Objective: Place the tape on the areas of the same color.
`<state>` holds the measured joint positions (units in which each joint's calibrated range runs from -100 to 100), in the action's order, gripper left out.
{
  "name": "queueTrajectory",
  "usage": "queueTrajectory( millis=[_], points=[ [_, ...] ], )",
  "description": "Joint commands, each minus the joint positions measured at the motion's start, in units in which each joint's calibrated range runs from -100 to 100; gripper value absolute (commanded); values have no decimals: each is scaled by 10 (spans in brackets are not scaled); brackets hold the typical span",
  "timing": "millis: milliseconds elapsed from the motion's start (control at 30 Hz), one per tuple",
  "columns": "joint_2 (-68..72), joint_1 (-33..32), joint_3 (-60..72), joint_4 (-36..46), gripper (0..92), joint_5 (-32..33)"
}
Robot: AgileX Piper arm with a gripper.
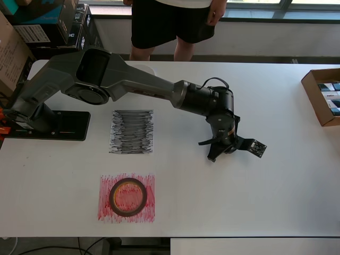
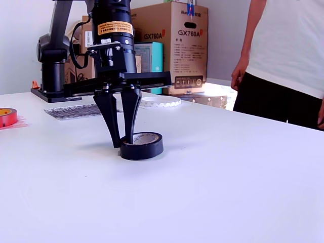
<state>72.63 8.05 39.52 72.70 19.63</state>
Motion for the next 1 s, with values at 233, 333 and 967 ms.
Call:
queueTrajectory(
  millis=[233,333,967],
  points=[
    [-13,-1,-6,-3,0,-119],
    [-25,5,-10,-3,0,-154],
    [-430,46,-525,-84,0,-339]
  ],
)
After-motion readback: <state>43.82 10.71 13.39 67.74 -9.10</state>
